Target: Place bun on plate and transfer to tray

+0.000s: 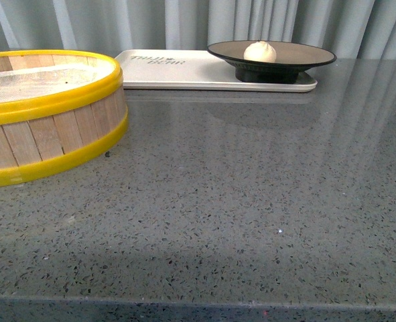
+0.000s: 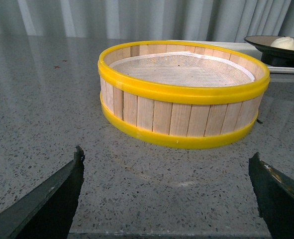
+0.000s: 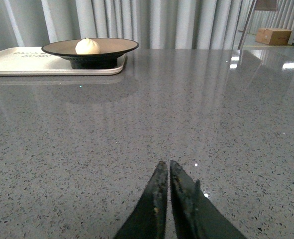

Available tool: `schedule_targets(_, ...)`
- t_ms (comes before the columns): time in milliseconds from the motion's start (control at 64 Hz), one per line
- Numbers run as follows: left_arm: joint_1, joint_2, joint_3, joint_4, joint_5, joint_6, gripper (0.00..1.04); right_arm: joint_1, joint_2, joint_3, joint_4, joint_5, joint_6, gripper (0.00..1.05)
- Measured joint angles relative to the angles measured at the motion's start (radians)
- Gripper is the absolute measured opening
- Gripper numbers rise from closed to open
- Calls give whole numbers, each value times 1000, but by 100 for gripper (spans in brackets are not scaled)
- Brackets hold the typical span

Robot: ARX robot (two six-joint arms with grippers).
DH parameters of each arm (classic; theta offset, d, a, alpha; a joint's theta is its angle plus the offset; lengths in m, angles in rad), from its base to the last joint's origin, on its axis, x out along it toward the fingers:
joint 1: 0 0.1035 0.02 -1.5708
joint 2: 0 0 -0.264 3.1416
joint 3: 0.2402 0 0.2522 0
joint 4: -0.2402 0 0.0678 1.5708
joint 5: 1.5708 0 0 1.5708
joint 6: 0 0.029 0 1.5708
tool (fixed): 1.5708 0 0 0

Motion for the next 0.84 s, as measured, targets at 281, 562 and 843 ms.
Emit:
schedule_targets(281,0,0,0,0,0,0,98,0,0,0,0,0,0,64)
schedule_targets(562,0,0,0,0,0,0,98,0,0,0,0,0,0,95)
schedule_targets(843,0,0,0,0,0,0,98,0,0,0,0,0,0,96)
